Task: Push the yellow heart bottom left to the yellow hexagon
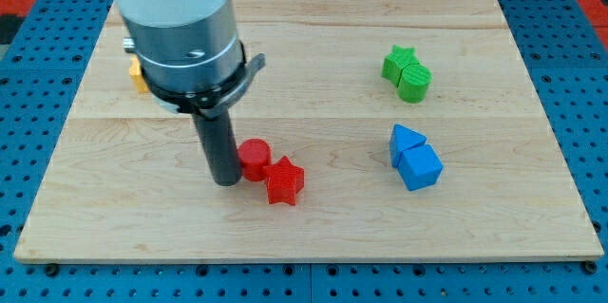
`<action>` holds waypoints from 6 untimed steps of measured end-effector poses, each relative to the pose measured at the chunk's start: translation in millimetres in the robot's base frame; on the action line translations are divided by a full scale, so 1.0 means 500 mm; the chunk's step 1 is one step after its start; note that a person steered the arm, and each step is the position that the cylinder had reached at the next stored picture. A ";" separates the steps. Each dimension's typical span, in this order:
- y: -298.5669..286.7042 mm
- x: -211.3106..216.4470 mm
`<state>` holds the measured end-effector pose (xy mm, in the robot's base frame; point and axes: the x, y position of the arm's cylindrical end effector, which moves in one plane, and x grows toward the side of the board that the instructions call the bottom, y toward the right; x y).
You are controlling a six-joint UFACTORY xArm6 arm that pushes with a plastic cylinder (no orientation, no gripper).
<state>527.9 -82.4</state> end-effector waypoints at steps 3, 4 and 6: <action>-0.111 -0.149; -0.213 -0.183; -0.250 -0.282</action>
